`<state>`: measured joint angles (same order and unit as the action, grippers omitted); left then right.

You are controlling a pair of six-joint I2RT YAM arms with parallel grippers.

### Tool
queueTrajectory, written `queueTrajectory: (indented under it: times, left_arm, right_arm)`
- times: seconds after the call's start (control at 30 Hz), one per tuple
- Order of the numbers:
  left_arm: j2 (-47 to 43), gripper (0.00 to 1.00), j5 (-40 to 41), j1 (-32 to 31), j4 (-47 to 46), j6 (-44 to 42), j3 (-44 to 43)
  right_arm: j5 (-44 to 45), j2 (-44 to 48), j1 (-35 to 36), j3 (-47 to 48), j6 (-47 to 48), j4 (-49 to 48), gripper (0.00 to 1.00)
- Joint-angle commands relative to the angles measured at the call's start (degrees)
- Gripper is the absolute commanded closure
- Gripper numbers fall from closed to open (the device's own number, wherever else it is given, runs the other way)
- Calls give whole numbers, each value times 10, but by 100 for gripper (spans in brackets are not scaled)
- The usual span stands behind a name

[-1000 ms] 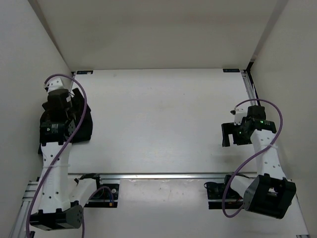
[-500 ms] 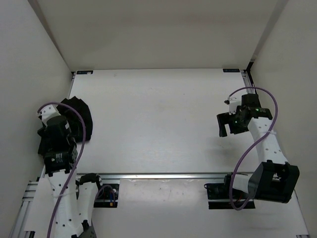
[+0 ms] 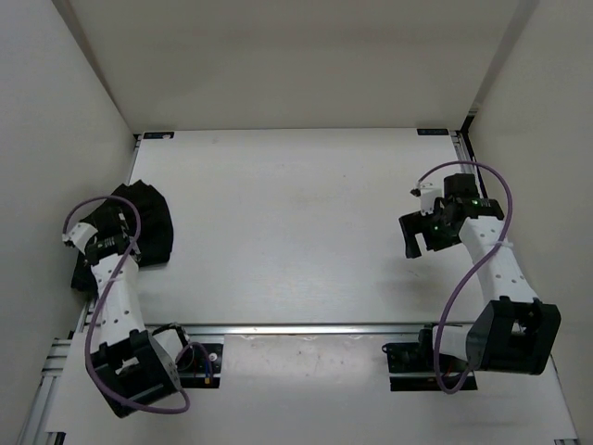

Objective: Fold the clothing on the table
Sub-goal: Grab the skirt from the pile

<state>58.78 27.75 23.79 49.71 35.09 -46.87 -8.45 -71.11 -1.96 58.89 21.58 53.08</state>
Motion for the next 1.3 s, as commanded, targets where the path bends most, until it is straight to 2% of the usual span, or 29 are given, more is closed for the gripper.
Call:
queueTrajectory:
  times: [0.0, 0.13, 0.23, 0.33, 0.37, 0.4, 0.43, 0.47, 0.53, 0.6, 0.73, 0.83, 1.0, 1.13, 1.27]
  left_arm:
    - [10, 1, 41, -13, 35, 73, 14]
    - [15, 1, 137, -108, 16, 18, 36]
    - [-13, 1, 153, -115, -36, -58, 69]
    - [-59, 1, 82, -70, -98, -145, 98]
    - [-106, 1, 1, -51, -149, -190, 117]
    - [-124, 1, -53, -36, -185, -188, 129]
    - [-148, 1, -90, -3, -203, -144, 137]
    - [-166, 2, -101, 28, -206, -111, 149]
    - [-171, 1, -123, 31, -221, -11, 169]
    - [-187, 1, -169, 34, -279, 35, 212]
    - [-235, 1, -161, 36, -391, 184, 291]
    - [-252, 2, -148, 32, -448, 240, 325]
    - [-292, 1, -99, 31, -459, 226, 363]
    - [-293, 2, -66, 31, -459, 168, 355]
    - [-293, 1, -29, 32, -450, 147, 347]
  right_arm:
    - [19, -15, 15, 27, 28, 19, 1]
    - [44, -35, 56, 45, 46, 51, 1]
    - [58, -47, 70, 51, 64, 62, 1]
    - [77, -61, 95, 61, 80, 69, 1]
    - [84, -68, 104, 68, 86, 67, 1]
    - [106, -71, 113, 66, 91, 69, 1]
    - [118, -74, 121, 72, 93, 71, 1]
    - [115, -75, 129, 71, 99, 74, 0]
    - [128, -76, 136, 79, 108, 76, 0]
    - [144, -72, 147, 83, 112, 75, 0]
    - [171, -59, 155, 81, 150, 83, 1]
    - [188, -44, 153, 72, 177, 83, 0]
    - [214, -32, 135, 56, 223, 77, 1]
    - [236, -29, 129, 39, 239, 55, 0]
    - [239, -31, 136, 44, 233, 55, 1]
